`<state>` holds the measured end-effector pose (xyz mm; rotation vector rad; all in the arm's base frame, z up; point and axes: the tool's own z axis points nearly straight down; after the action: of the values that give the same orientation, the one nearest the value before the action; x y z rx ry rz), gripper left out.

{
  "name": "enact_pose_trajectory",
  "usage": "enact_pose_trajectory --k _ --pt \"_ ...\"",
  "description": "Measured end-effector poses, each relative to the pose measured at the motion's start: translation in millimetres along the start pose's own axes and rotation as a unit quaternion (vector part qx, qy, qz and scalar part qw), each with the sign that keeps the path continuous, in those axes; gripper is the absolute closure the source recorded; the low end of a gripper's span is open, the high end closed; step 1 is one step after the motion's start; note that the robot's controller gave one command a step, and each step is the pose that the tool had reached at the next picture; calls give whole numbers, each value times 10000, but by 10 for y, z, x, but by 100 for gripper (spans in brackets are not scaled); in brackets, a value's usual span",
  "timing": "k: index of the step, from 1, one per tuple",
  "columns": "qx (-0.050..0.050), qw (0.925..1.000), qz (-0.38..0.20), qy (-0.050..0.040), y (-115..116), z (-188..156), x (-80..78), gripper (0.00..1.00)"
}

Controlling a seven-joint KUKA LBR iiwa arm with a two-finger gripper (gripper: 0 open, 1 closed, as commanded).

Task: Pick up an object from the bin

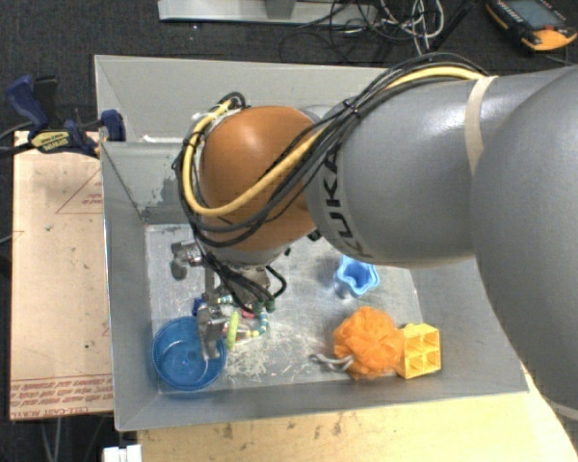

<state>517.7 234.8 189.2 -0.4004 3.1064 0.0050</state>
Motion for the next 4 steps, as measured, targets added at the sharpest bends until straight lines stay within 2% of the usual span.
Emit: enact_pose_trajectory --k 1,2,3,4 --pt "1 9992 -388 34 24 542 -11 0" --pt "-8 9999 -106 -77 8 1148 275 100" --pt "-9 9999 -106 -77 8 1148 275 100" --pt "8 9999 -112 40 19 779 270 100"
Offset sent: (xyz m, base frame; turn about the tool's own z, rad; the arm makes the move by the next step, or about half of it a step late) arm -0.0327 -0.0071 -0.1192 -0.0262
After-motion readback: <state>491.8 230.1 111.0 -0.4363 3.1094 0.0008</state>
